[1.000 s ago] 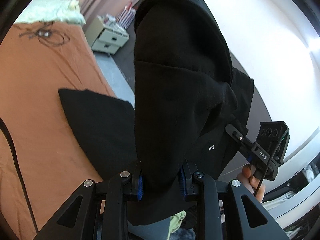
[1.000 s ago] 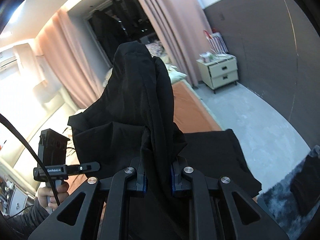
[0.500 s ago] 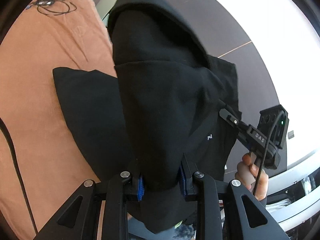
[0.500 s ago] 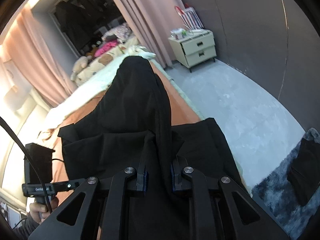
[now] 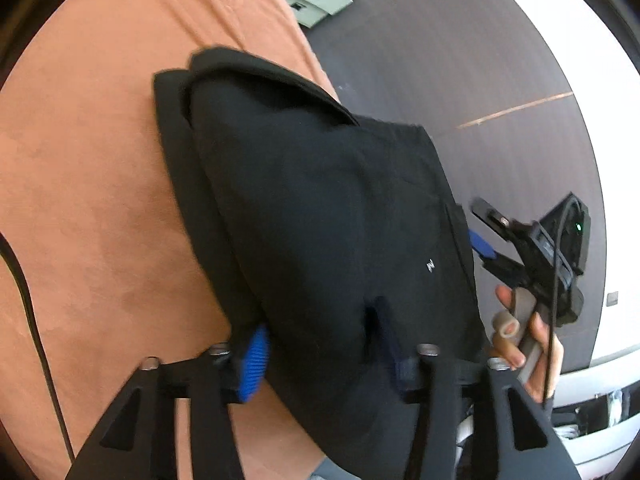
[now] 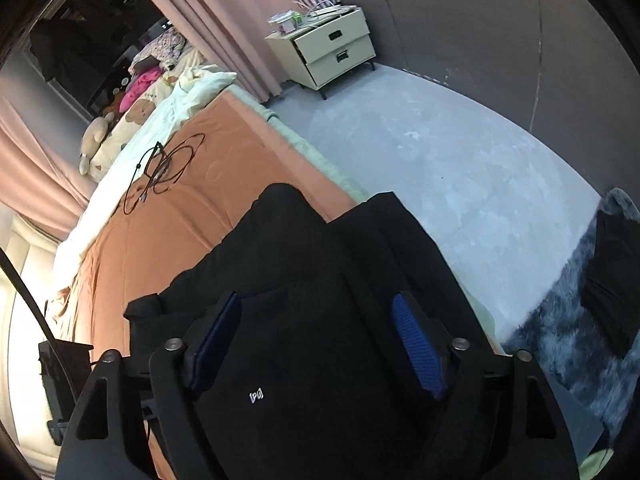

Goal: Fold large clothes
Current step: 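Lower the folded garment onto the folded black shirt with both grippers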

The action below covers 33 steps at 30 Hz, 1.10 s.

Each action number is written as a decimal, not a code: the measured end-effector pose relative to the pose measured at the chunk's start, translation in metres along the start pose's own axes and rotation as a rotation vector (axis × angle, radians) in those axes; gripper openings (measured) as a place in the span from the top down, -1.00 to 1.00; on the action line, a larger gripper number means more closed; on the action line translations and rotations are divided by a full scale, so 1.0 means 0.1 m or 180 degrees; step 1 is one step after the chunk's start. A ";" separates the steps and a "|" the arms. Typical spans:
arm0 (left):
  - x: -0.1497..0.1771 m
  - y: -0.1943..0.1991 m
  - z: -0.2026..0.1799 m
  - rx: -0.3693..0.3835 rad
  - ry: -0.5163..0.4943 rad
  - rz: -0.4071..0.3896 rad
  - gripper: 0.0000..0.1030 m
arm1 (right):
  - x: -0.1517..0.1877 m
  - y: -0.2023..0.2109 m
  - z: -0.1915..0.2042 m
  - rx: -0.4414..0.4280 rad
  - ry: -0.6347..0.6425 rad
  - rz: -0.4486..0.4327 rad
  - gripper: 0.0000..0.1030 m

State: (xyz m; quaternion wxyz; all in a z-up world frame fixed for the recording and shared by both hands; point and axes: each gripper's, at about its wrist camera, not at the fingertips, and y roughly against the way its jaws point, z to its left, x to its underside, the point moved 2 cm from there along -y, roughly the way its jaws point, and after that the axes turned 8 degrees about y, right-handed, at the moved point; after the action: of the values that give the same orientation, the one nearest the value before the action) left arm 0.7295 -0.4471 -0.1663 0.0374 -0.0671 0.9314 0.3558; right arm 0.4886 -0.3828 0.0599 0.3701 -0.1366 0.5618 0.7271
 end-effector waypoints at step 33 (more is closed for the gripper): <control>-0.34 -0.03 -0.11 -0.0217 -0.0426 -0.0261 0.24 | 1.41 0.87 -0.34 0.0618 -0.0602 -0.0256 0.56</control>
State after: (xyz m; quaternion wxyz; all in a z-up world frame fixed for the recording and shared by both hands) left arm 0.7630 -0.4539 -0.1561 0.1119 -0.0825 0.9106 0.3891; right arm 0.3236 -0.3680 0.0239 0.4617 -0.0535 0.5862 0.6636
